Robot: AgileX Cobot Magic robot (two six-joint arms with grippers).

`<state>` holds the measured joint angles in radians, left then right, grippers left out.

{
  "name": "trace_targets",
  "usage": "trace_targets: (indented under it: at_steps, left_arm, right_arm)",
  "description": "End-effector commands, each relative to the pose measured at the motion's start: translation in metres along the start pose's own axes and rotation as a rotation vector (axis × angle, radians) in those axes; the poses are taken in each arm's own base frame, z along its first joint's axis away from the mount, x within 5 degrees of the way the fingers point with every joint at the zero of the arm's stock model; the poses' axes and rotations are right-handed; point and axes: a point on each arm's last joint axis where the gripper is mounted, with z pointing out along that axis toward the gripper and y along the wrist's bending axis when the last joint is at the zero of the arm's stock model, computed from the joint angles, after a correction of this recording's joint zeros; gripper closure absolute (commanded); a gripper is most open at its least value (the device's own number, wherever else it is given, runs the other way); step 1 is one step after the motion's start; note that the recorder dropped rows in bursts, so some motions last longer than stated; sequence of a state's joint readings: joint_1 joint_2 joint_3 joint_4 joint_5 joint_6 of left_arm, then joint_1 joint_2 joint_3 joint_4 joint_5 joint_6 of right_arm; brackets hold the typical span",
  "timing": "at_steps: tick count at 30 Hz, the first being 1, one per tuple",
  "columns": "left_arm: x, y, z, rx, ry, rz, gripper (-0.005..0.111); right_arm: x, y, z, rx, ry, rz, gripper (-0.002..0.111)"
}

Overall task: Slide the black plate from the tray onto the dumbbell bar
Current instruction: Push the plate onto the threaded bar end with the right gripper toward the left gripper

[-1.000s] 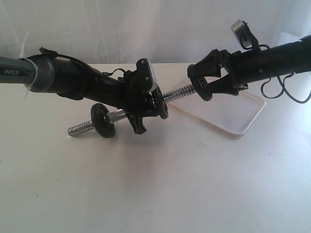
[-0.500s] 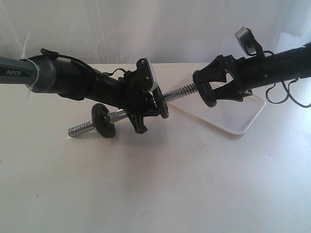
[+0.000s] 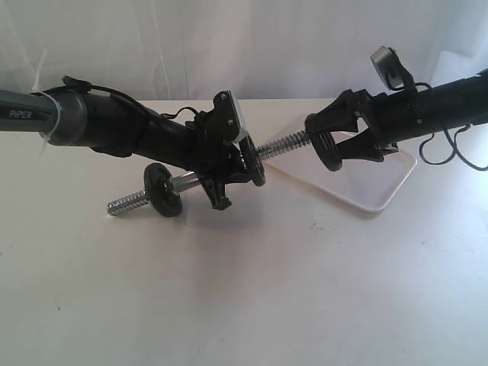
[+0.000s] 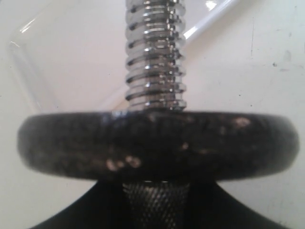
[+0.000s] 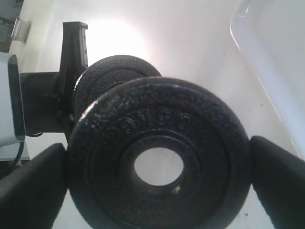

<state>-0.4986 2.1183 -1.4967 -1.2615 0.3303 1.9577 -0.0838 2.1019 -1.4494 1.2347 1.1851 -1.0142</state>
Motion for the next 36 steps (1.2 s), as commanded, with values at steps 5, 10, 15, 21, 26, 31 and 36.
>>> trace_targets:
  at_steps: [5,10,15,21,26,31,36]
  left_arm:
    - [-0.057,0.006,-0.035,-0.005,-0.208,0.138,0.107]
    - [-0.057,0.005,-0.035,-0.003,-0.209,0.138,0.107]
    - [-0.060,0.006,-0.036,0.005,-0.226,0.145,0.107]
    - [-0.061,0.007,-0.036,0.001,-0.226,0.146,0.107]
    - [-0.063,0.009,-0.037,-0.012,-0.228,0.147,0.107]
    - [-0.063,0.009,-0.037,-0.013,-0.230,0.144,0.107]
    - [-0.065,0.010,-0.038,-0.021,-0.244,0.124,0.107]
  right_arm:
    - [-0.017,0.015,-0.010,-0.059,-0.072,-0.017,0.108]
    - [-0.018,0.015,-0.010,-0.053,-0.066,-0.019,0.108]
    - [-0.010,0.003,-0.003,-0.047,-0.032,0.021,0.108]
    - [-0.007,-0.004,0.001,-0.048,-0.023,0.039,0.108]
    - [-0.006,-0.005,0.001,-0.048,-0.020,0.044,0.108]
    - [-0.003,-0.006,0.003,-0.051,-0.014,0.058,0.108]
    - [0.000,-0.003,0.011,-0.063,-0.001,0.064,0.108]
